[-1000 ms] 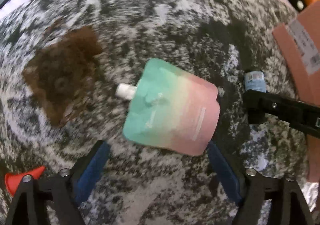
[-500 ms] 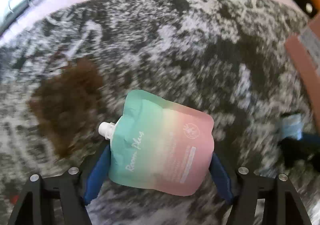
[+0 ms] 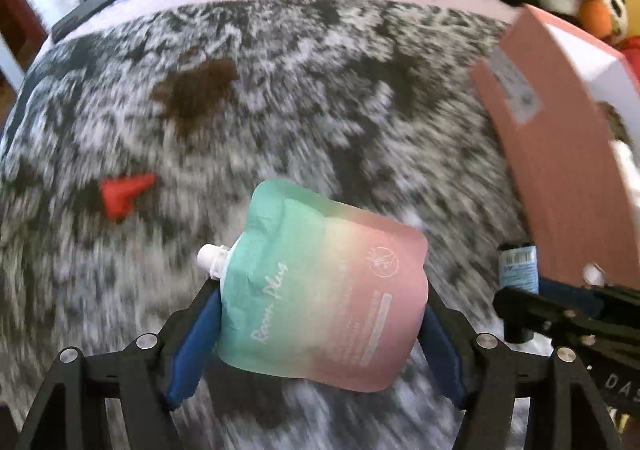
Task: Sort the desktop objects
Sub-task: 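Carry the blue bottle and pastel pouch into the pink box and open both tools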
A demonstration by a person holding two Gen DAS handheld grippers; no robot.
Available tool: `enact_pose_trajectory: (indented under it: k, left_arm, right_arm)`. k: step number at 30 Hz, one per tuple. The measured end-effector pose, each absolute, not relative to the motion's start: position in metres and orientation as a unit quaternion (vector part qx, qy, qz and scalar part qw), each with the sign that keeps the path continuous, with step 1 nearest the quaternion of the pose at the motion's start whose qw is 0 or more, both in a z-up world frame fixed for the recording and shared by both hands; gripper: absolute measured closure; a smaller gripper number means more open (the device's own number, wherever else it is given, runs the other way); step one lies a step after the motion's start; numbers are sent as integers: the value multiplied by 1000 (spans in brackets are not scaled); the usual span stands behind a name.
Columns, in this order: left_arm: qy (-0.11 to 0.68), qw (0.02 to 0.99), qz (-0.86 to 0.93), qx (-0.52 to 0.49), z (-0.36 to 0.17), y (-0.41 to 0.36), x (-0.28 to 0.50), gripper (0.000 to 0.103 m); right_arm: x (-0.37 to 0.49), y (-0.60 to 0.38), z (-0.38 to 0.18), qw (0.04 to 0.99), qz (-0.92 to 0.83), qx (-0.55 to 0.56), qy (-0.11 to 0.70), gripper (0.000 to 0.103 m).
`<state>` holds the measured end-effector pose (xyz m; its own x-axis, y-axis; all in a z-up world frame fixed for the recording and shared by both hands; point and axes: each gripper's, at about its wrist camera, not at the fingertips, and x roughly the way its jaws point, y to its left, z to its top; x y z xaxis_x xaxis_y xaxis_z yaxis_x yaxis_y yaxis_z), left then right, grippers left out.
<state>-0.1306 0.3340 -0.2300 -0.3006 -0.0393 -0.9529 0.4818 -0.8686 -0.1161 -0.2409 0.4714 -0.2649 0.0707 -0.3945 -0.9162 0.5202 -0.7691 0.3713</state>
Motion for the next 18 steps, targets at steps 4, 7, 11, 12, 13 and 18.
enact_pose_trajectory:
  k: [4, 7, 11, 12, 13, 18]
  left_arm:
    - [204, 144, -776, 578, -199, 383, -107, 27]
    - [221, 118, -770, 587, -181, 428, -104, 27]
    - [231, 68, -775, 584, -159, 498, -142, 27]
    - [230, 58, -781, 578, -153, 510, -155, 27]
    - [227, 49, -787, 571, -146, 521, -169, 27]
    - [200, 34, -834, 513, -109, 555, -262, 26]
  right_arm:
    - [-206, 518, -236, 335, -671, 659, 63, 76]
    - [-186, 566, -211, 324, -668, 665, 75, 76]
    - [-188, 636, -176, 289, -681, 668, 78, 76]
    - [-195, 658, -163, 275, -690, 666, 74, 76]
    - [-203, 674, -152, 265, -699, 661, 72, 76]
    - [-268, 725, -103, 237, -752, 611, 71, 76]
